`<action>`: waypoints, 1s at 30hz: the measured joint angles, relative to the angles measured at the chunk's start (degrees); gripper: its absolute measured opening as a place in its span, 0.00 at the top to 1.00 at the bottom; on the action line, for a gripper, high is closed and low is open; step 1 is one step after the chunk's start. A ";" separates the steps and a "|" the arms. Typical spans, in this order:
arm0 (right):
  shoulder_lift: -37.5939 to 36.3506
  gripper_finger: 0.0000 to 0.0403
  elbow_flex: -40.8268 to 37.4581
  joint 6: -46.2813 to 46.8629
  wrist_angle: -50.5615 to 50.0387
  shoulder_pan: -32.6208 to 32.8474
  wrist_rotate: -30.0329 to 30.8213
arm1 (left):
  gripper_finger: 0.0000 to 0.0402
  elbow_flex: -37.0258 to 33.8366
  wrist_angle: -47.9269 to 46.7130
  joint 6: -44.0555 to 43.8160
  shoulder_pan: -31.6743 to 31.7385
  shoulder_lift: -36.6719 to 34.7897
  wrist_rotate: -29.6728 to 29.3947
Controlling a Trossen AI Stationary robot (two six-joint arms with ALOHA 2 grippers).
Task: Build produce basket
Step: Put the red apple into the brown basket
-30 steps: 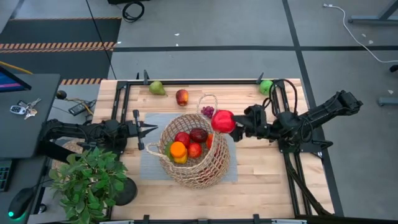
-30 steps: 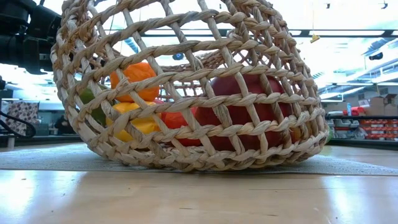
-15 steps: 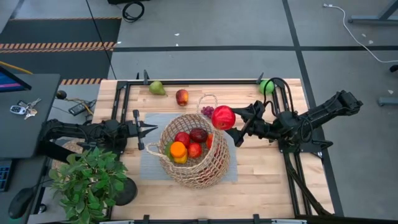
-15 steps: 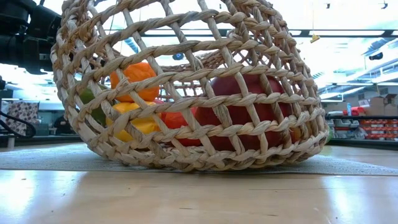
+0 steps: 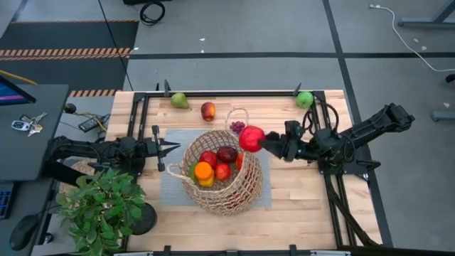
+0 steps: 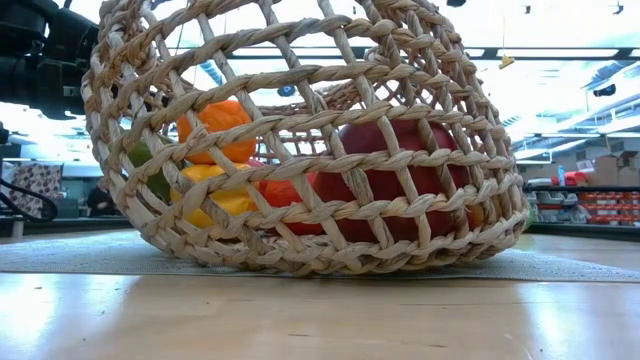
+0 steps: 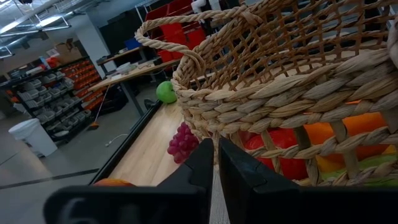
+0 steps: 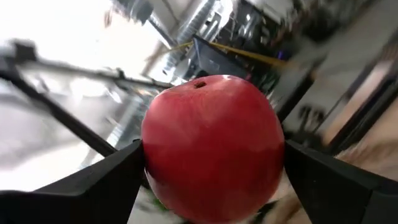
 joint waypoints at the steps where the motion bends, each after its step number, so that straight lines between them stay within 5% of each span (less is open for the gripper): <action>1: 0.01 0.06 0.00 -4.42 -0.01 0.00 0.00 | 0.92 -0.02 0.01 0.00 0.00 0.00 -0.01; 15: 0.01 0.06 0.00 -58.86 -0.14 0.00 0.01 | 0.92 0.00 0.02 0.00 -0.02 0.00 0.00; 30: 0.01 0.06 0.31 -59.50 0.30 0.00 -0.25 | 0.91 0.00 0.00 0.00 0.00 0.00 0.00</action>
